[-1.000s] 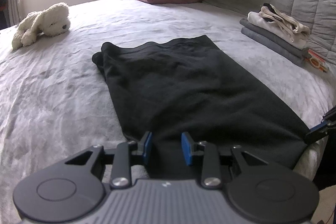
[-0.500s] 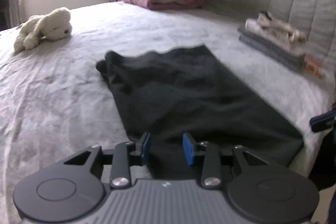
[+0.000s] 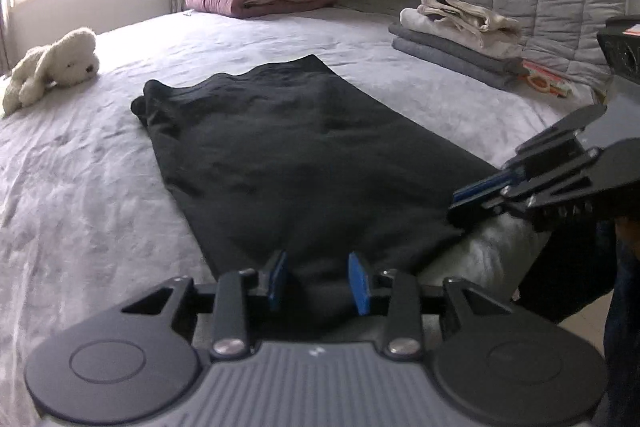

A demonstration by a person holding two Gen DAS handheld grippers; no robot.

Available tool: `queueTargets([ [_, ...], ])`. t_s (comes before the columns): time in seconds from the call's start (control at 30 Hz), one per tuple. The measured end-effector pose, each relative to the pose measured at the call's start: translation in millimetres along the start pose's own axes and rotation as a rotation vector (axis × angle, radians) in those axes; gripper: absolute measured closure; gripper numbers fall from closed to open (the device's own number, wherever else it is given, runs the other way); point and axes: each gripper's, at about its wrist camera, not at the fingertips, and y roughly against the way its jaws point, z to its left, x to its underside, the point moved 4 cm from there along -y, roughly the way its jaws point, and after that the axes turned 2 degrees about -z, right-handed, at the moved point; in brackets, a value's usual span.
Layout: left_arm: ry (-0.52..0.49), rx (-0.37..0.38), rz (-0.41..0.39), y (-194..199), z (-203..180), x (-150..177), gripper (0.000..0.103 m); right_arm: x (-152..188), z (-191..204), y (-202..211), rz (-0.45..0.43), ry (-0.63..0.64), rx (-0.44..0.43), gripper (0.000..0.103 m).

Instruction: Fold clothes

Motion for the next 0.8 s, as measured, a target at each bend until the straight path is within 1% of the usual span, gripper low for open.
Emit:
queueTargets([
  [0.03,0.013,-0.006,0.001,1,4,0,0.068,2,0,-1,0.003,0.01,0.014,0.091],
  [0.1,0.035,-0.018,0.004,4,11,2,0.068,5,-4,2,0.005,0.041,0.056,0.091],
  [0.23,0.041,-0.034,0.007,15,16,9,0.068,13,-18,12,0.006,0.051,0.111,0.091],
  [0.27,0.042,-0.037,0.006,18,18,11,0.068,14,-23,14,0.006,0.043,0.121,0.09],
  [0.3,0.04,-0.038,0.007,20,19,13,0.068,15,-27,16,0.006,0.032,0.129,0.086],
  [0.33,0.036,-0.039,0.008,22,19,14,0.066,16,-31,16,0.005,0.023,0.137,0.078],
  [0.37,0.034,-0.038,0.011,24,20,15,0.063,17,-33,17,0.003,0.018,0.141,0.077],
  [0.47,0.058,-0.013,0.016,32,29,15,0.062,16,-29,20,-0.003,0.047,0.148,0.077],
  [0.57,0.064,-0.019,-0.022,44,36,11,0.062,14,-22,27,-0.026,0.095,0.144,0.077],
  [0.63,0.038,-0.01,-0.039,48,31,9,0.062,13,-16,33,-0.048,0.131,0.117,0.076],
  [0.67,0.021,-0.001,-0.039,48,27,9,0.061,13,-11,35,-0.055,0.156,0.098,0.072],
  [0.8,-0.067,0.022,-0.032,40,5,9,0.061,15,15,30,-0.059,0.295,0.057,0.071],
])
